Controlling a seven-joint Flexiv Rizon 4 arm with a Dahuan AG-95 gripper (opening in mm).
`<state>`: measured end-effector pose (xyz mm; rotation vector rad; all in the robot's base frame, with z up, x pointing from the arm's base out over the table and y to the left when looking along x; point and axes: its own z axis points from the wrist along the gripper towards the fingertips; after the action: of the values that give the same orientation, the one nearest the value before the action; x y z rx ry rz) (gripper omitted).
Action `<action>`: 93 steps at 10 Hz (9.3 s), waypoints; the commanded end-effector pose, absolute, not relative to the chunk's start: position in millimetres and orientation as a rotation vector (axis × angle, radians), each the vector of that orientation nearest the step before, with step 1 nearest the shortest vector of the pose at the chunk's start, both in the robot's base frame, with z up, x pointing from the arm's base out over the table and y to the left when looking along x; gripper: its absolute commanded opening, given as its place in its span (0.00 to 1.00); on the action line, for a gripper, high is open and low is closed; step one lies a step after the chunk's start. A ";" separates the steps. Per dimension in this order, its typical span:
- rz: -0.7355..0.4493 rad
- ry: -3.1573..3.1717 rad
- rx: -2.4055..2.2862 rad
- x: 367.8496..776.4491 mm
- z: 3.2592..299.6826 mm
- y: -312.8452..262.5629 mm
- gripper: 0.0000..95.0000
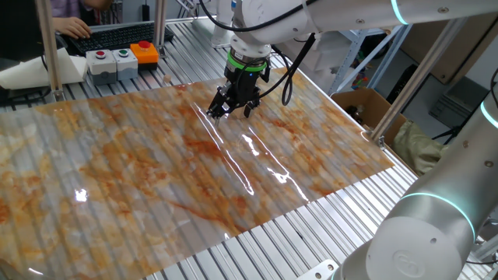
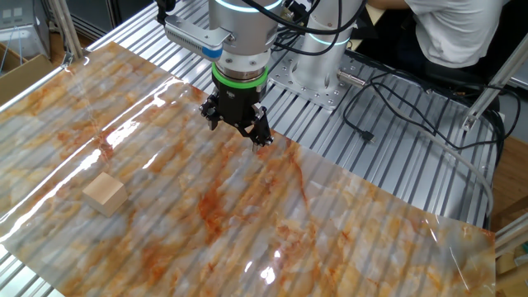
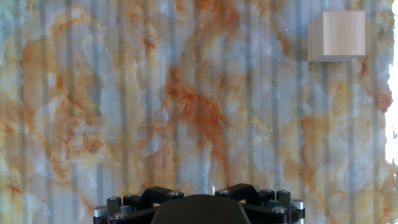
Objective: Use the gripper to push the small block from left to right
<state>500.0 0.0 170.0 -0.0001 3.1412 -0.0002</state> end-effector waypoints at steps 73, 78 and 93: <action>0.149 3.099 0.331 628.0 157.0 -145.1 0.00; 0.116 3.086 0.433 628.0 157.0 -145.1 0.00; 0.004 3.075 0.465 648.4 161.1 -152.8 0.00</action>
<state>646.3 -154.2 163.1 0.4637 3.0680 0.0013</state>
